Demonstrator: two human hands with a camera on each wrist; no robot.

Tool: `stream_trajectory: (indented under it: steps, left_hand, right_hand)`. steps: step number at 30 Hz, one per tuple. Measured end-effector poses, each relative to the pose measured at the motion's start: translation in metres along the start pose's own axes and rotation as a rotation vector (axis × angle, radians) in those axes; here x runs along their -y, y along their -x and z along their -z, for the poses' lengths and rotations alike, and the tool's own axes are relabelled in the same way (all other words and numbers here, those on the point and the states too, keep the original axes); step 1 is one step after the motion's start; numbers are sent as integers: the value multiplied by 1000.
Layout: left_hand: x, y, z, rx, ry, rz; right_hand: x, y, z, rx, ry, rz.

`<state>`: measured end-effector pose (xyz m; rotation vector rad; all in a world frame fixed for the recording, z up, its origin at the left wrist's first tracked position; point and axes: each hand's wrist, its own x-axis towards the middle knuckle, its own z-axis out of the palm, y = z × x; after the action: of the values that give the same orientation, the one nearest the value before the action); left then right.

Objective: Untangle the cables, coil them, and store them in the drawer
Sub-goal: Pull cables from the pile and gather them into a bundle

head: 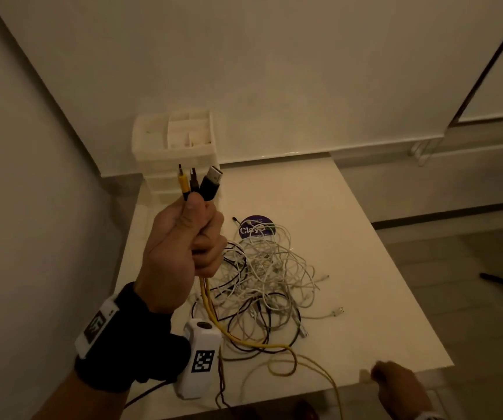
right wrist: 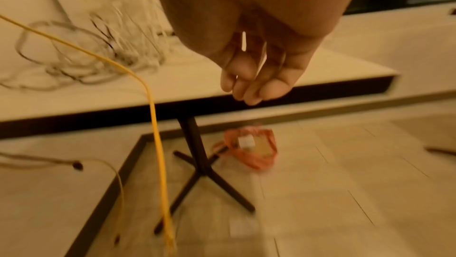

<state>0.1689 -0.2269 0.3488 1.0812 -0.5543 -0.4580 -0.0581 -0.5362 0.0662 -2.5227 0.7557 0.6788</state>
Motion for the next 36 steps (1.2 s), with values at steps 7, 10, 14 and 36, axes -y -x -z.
stream_trajectory:
  steps: [7, 10, 14, 36]
  left_hand:
    - [12, 3, -26, 14, 45, 19]
    - [12, 7, -33, 11, 71, 39]
    - [8, 12, -36, -28, 24, 22]
    - [47, -27, -44, -276, -234, -33]
  right_hand:
    - [101, -47, 31, -90, 275, 419]
    - [130, -61, 37, -4, 466, 494]
    - [135, -74, 24, 28, 574, 588]
    - [233, -43, 179, -197, -1157, 720]
